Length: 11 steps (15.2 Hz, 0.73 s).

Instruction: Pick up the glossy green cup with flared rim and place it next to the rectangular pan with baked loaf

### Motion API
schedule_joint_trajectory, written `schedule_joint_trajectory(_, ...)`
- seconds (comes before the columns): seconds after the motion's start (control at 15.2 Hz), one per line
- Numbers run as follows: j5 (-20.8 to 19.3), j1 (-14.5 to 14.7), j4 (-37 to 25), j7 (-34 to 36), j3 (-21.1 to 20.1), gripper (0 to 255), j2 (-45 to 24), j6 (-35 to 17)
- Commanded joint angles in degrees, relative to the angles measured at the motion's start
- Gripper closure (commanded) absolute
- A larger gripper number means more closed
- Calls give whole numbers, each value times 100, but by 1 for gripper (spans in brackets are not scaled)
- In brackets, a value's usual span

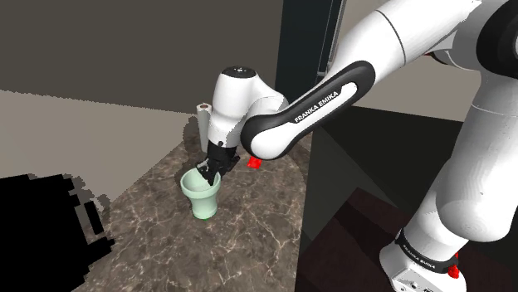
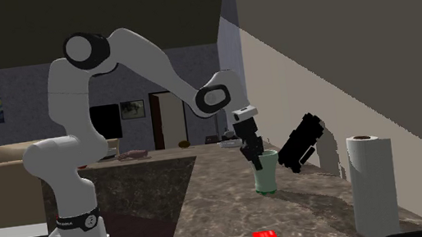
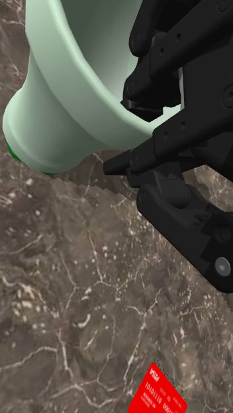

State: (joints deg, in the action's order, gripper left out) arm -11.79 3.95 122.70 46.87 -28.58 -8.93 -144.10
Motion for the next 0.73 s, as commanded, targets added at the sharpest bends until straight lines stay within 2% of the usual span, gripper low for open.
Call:
schedule_joint_trajectory(0.0, -1, -1, 3, 0, 2, 255, -3, 2)
schedule_joint_trajectory(0.13, -2, 0, 2, 1, 2, 255, -4, 3)
schedule_joint_trajectory(0.66, 367, -66, -241, -275, -79, 255, 362, 548)
